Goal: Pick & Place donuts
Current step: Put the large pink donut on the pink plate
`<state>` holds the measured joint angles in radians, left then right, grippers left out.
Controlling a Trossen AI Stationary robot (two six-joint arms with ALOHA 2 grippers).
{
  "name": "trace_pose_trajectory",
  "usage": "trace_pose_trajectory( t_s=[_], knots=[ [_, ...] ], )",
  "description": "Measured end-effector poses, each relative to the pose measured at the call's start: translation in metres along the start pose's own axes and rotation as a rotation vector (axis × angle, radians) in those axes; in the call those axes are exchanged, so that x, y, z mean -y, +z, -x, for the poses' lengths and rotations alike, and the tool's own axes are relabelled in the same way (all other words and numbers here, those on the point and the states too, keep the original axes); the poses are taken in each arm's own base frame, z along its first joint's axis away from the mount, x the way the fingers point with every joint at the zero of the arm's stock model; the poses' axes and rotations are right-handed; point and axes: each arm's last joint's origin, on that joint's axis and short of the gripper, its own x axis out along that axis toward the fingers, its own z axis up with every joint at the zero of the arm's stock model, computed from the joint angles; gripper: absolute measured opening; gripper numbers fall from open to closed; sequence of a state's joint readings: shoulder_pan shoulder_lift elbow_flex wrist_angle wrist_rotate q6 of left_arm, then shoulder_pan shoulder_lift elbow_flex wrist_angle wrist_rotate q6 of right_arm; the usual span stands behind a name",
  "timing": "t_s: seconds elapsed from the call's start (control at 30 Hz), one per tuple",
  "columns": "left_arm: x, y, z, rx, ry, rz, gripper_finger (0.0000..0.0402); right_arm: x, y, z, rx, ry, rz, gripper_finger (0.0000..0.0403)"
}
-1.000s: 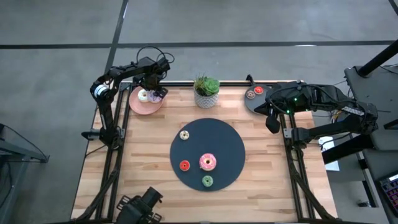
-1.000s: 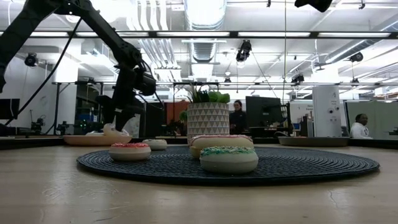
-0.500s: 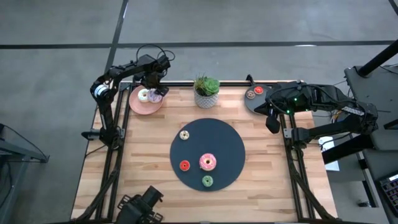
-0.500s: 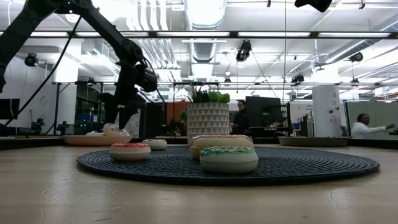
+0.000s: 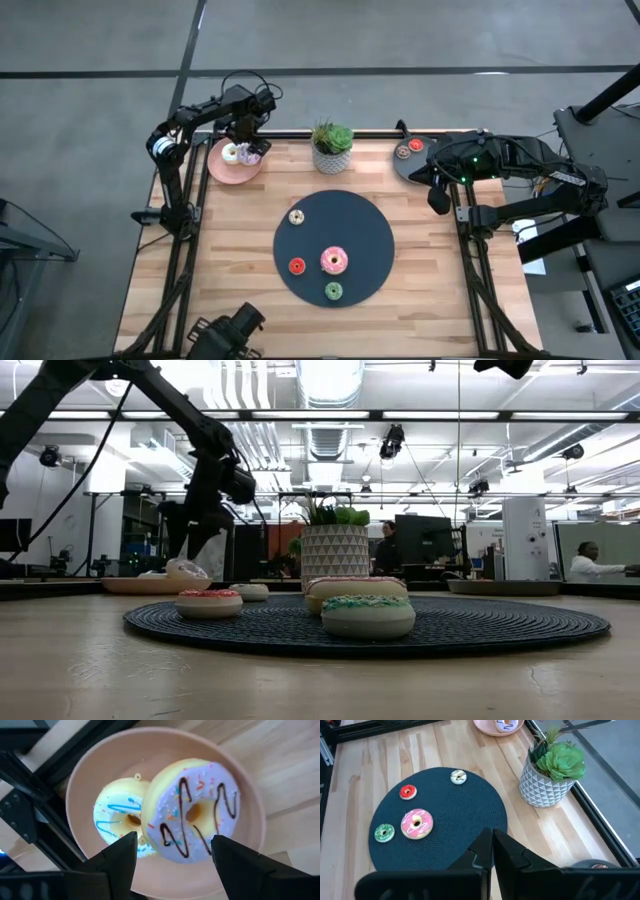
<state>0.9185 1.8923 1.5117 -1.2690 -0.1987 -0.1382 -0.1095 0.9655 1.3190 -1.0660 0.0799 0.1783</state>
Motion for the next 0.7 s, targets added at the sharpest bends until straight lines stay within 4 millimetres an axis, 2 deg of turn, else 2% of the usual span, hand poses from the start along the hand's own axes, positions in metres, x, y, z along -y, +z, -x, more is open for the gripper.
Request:
trace_pose_trajectory(
  t_s=[0.17,0.33,0.53,0.7],
  knots=[
    [0.008,0.002,0.018,0.030,-0.001,-0.010,0.0225,0.000,0.000,0.000,0.000,0.000,0.007,0.0009],
    [0.029,0.002,0.037,0.091,-0.009,-0.044,0.0225,0.000,0.000,0.000,0.000,0.000,0.006,0.0009],
    [0.069,-0.006,0.061,0.171,-0.025,-0.126,0.0225,0.000,0.000,0.000,-0.001,0.000,0.022,0.0009],
    [0.111,-0.023,0.078,0.228,-0.037,-0.244,0.0225,0.000,0.000,0.000,-0.001,0.000,0.029,0.0009]
  ],
)
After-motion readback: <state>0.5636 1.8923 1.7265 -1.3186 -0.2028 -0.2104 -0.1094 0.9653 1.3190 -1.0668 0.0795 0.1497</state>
